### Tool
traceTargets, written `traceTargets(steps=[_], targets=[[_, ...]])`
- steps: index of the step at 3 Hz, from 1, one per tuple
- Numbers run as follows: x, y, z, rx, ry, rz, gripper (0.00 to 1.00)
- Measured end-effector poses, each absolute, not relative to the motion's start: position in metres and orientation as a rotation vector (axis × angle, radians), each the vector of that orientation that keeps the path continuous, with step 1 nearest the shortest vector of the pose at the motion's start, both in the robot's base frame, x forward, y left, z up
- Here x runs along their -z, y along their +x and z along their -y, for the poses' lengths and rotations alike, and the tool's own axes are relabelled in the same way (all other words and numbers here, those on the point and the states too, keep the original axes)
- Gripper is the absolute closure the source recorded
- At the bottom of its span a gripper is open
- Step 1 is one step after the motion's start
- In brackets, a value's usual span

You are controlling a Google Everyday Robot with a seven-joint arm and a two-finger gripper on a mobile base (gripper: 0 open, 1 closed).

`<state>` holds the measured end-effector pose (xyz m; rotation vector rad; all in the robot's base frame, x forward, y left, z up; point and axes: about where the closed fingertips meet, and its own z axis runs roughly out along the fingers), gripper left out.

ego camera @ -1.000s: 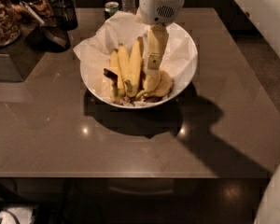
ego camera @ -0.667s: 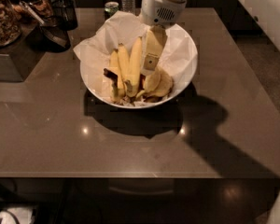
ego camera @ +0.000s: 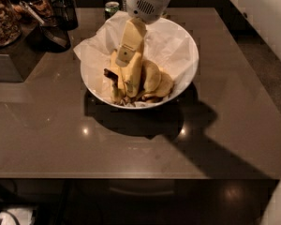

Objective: Pick banana from white bowl

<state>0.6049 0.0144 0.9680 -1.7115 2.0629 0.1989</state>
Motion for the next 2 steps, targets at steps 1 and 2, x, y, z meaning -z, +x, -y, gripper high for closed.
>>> traceTargets(steps=[1, 2], targets=[[-0.9708, 0.6093, -0.0308, -0.245, -1.539, -2.141, 0.0], [-0.9713, 0.6109, -0.0331, -0.262, -1.482, -2.174, 0.0]])
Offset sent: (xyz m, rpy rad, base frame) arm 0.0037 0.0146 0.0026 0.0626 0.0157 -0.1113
